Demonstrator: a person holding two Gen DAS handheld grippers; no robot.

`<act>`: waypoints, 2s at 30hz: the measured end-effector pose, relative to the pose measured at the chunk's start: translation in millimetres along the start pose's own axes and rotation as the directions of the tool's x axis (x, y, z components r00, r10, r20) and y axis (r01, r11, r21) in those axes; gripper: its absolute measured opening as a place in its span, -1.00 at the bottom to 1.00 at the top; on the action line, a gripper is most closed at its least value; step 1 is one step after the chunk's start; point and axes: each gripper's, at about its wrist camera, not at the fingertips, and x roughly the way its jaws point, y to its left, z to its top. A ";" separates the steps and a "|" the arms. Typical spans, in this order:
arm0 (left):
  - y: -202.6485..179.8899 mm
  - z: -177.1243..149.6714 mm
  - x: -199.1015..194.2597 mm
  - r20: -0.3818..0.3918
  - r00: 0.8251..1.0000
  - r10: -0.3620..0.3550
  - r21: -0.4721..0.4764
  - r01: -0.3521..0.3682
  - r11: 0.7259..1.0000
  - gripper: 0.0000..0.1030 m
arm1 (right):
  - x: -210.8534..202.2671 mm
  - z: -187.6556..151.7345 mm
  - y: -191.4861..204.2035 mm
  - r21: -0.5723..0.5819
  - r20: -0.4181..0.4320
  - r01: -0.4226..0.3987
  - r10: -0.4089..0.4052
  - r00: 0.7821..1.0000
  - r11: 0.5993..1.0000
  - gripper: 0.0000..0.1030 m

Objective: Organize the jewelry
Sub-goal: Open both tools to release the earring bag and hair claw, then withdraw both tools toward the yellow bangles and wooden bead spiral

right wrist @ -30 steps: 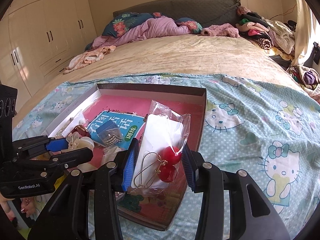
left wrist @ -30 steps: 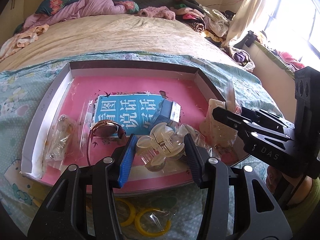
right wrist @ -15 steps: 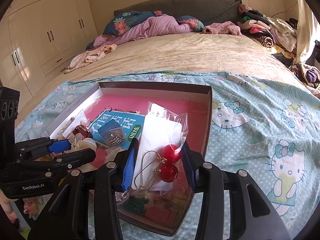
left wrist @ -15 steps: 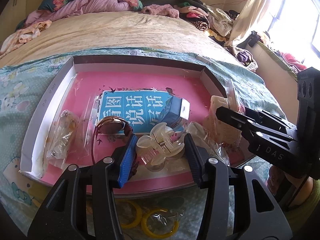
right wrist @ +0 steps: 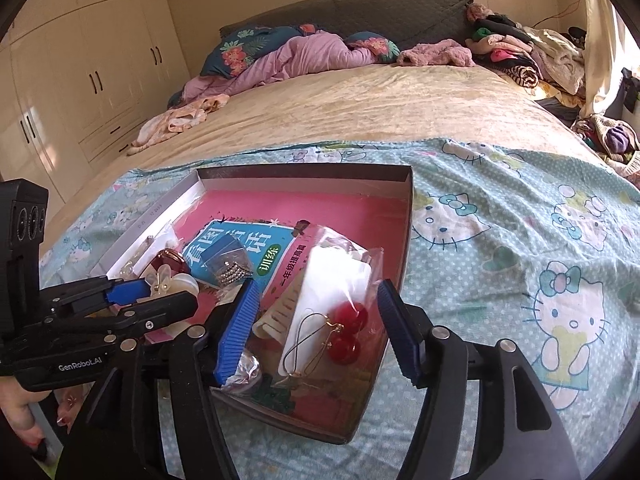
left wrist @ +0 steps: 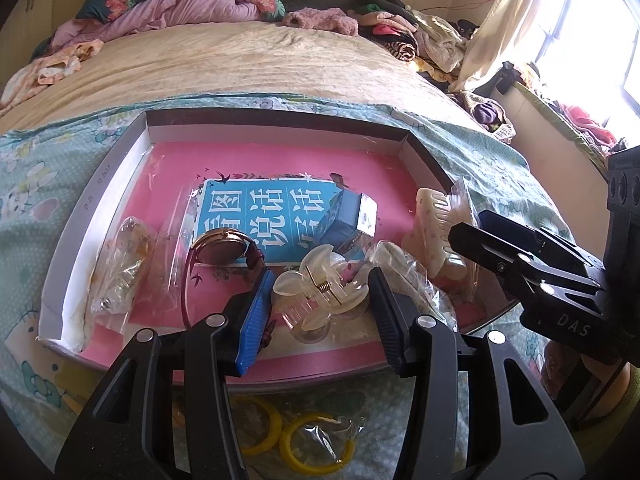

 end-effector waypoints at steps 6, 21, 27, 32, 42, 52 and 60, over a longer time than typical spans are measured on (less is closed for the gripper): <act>-1.4 -1.1 -1.4 -0.002 1.000 0.002 -0.003 -0.002 1.000 -0.14 | -17.2 -2.7 0.7 0.006 0.024 0.014 -0.014 1.000 1.000 0.53; -6.0 1.2 -35.5 0.053 0.998 0.018 -0.008 -0.018 1.000 0.40 | -61.3 3.2 3.2 0.018 0.107 0.034 -0.035 0.994 0.999 0.82; -4.6 1.3 -55.1 0.089 0.995 0.038 -0.021 -0.037 0.999 0.80 | -77.4 5.6 13.1 -0.006 0.137 0.032 -0.031 0.990 0.999 0.88; -4.3 1.1 -75.6 0.123 0.991 0.052 -0.024 -0.049 0.999 0.81 | -90.5 5.1 23.7 -0.028 0.153 0.024 -0.019 0.988 0.999 0.89; 8.7 -8.7 -111.4 0.174 0.981 0.087 -0.052 -0.079 0.995 0.81 | -110.7 3.8 49.2 -0.075 0.172 -0.004 0.017 0.985 0.997 0.89; 23.7 -25.2 -133.1 0.193 0.974 0.116 -0.081 -0.102 0.992 0.81 | -117.8 1.1 79.6 -0.138 0.166 -0.028 0.050 0.985 0.990 0.89; 43.5 -37.3 -147.1 0.202 0.968 0.146 -0.112 -0.126 0.986 0.81 | -121.3 0.0 107.6 -0.189 0.158 -0.047 0.078 0.984 0.981 0.90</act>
